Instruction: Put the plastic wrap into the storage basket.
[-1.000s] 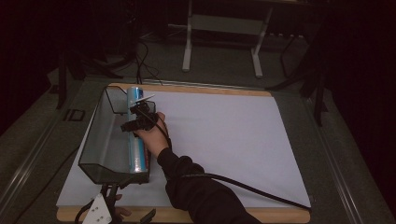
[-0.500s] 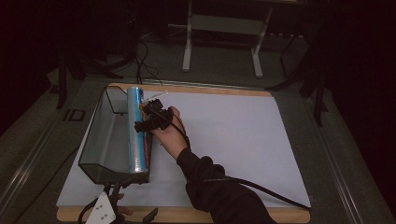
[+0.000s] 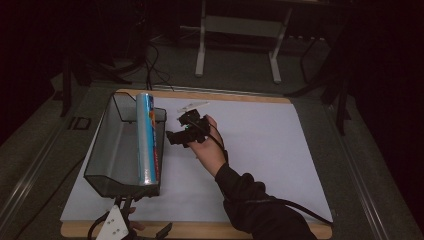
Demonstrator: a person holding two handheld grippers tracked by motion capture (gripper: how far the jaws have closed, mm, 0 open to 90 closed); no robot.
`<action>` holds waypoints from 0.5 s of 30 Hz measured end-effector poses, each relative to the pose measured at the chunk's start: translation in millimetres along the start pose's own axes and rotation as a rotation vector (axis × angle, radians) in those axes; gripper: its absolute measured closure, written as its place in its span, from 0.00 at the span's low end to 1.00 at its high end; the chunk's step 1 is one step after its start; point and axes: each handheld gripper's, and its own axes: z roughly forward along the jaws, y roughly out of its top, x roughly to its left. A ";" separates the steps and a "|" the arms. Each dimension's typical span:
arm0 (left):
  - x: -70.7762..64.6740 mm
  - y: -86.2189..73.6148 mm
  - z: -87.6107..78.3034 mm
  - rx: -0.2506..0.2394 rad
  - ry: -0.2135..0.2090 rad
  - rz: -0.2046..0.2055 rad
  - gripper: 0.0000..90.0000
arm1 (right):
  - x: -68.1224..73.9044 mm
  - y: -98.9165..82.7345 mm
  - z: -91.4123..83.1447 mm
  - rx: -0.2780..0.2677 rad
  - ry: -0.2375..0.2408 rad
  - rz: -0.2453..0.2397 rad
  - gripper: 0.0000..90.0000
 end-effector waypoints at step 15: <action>-0.8 -0.1 1.3 0.008 -0.002 0.007 0.01 | -25.6 -47.3 -32.4 -0.007 -0.006 0.003 0.14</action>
